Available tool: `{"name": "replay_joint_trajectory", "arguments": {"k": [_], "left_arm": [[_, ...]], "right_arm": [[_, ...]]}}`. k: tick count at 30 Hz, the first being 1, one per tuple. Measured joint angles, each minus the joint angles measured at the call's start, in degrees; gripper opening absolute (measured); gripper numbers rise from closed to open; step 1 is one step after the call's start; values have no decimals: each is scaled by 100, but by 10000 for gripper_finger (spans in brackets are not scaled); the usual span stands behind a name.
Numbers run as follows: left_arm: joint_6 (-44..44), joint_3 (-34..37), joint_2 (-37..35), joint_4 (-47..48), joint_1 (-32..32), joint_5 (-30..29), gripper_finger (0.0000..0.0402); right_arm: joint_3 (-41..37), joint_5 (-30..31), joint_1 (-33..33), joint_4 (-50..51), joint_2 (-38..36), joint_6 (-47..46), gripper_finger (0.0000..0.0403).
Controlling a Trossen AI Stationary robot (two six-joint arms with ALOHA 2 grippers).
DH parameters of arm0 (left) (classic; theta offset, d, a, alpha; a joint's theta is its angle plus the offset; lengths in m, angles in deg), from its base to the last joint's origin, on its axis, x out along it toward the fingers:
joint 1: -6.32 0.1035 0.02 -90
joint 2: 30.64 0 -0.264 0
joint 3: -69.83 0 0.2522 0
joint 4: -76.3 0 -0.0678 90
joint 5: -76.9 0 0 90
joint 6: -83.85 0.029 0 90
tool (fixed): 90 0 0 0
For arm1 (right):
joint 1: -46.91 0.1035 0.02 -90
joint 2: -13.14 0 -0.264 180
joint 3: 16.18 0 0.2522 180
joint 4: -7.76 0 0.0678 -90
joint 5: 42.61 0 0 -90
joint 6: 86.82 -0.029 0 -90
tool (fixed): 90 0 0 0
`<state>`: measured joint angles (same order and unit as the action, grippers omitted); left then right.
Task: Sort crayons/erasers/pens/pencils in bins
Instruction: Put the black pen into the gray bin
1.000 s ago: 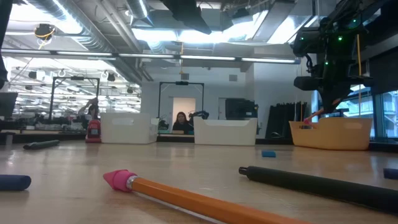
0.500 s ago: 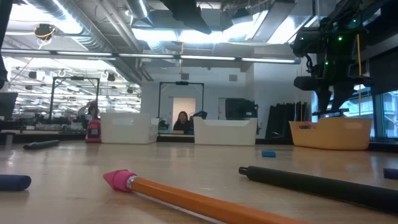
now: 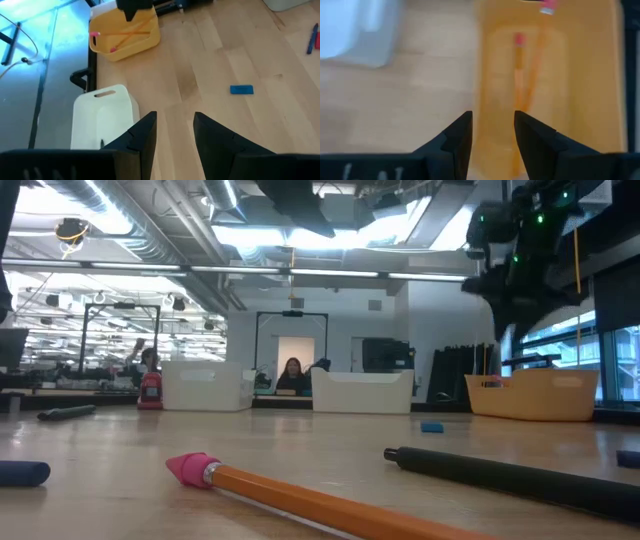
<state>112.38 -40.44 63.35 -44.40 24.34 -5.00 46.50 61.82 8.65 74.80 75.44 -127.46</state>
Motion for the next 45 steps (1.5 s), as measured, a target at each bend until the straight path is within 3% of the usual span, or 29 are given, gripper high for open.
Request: {"name": "replay_joint_trajectory", "arguments": {"k": [4,11,16,29,35,45], "left_arm": [[-235,2,-109,108,24,-6,121],[-1027,2,-519,602,46,-499,121],[-2144,0,-773,1133,46,-761,121],[-5858,0,-920,3409,-36,-1088,121],[-7361,4,-920,4498,-253,-1664,121],[-8570,1091,-1378,4440,-728,-1298,121]], "right_arm": [[473,-531,161,-23,-46,612,147],[1284,-553,861,95,-57,1139,147],[1670,-552,1368,-60,-57,1309,147],[1736,-144,2358,-1084,-41,2750,147],[1736,-249,2731,-1377,-41,3061,147],[1730,-468,3352,-2401,-41,3216,147]]}}
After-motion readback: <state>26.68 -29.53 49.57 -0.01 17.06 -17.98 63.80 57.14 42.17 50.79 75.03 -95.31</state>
